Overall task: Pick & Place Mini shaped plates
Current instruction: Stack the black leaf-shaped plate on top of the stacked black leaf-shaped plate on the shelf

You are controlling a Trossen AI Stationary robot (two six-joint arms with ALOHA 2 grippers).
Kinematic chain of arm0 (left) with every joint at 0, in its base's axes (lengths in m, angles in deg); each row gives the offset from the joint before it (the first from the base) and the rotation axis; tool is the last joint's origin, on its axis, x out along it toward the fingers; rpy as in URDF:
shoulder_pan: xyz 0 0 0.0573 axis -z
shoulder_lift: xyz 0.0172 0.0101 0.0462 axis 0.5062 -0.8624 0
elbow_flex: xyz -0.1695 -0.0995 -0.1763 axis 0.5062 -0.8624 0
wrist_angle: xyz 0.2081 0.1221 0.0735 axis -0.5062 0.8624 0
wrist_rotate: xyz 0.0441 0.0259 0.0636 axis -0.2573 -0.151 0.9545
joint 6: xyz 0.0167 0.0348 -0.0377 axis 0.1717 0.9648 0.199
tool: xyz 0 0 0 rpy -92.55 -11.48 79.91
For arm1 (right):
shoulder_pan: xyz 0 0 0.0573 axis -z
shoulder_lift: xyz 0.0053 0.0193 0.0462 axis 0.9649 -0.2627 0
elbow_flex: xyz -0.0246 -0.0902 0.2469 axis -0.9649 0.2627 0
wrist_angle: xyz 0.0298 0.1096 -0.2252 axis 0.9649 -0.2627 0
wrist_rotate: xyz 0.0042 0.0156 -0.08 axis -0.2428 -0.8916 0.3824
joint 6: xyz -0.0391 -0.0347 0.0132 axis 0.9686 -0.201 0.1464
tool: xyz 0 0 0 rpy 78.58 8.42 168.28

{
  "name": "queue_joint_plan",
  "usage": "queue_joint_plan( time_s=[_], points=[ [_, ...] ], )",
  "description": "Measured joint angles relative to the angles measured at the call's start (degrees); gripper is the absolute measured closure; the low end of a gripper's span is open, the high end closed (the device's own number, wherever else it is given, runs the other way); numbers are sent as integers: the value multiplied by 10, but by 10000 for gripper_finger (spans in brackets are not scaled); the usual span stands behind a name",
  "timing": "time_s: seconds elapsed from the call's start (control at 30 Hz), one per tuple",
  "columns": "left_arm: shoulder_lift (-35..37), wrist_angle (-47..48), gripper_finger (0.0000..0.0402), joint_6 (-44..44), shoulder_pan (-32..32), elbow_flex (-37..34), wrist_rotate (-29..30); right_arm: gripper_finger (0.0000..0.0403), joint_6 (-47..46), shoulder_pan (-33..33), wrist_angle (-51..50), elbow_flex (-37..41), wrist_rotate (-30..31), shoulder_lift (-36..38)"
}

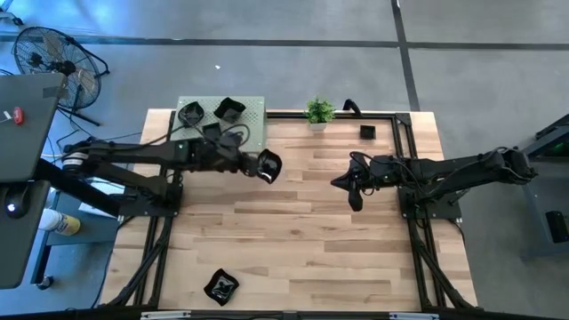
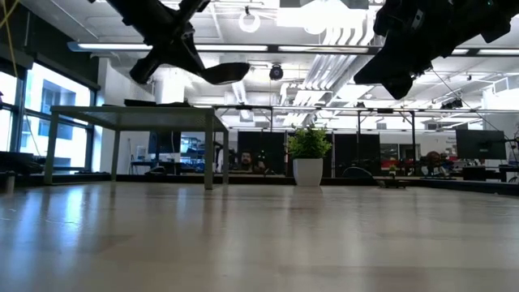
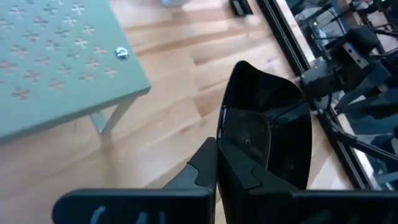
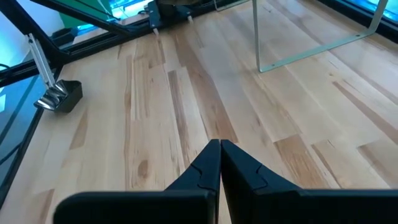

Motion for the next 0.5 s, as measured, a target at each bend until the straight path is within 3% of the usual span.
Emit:
queue_joint_plan(
  time_s=[0.17,0.5],
  points=[
    [20,35,401,17,-30,12,-20,396,0,0,0,0,0,0],
    [24,258,401,124,-164,179,-41,396,0,0,3,0,6,0]
  ],
)
